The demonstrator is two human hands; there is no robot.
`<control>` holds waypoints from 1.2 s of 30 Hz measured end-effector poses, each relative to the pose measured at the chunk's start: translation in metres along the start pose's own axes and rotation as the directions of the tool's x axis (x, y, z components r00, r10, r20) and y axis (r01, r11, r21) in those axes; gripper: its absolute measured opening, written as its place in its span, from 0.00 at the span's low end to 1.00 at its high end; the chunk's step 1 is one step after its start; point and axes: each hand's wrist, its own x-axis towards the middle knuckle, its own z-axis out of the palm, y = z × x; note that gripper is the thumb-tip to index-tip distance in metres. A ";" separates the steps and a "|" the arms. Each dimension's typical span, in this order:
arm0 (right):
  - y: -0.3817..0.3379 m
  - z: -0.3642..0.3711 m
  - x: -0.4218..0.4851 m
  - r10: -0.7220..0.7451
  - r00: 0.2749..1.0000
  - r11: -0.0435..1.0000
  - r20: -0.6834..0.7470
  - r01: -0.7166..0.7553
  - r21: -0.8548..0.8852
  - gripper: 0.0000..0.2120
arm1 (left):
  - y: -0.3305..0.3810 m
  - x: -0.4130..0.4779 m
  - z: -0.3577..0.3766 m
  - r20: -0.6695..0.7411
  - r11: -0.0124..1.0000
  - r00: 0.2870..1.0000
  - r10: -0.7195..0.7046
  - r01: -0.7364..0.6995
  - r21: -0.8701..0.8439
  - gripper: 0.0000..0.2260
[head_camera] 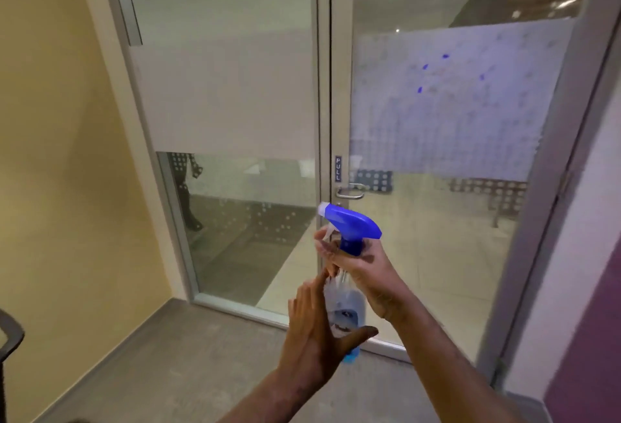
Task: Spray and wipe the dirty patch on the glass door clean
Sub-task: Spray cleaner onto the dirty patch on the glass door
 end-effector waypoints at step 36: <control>-0.036 -0.413 0.242 -0.244 0.797 0.968 -0.552 0.168 -0.185 0.05 | -0.007 0.523 0.293 -0.168 0.925 0.919 0.357 -0.323 0.199 0.34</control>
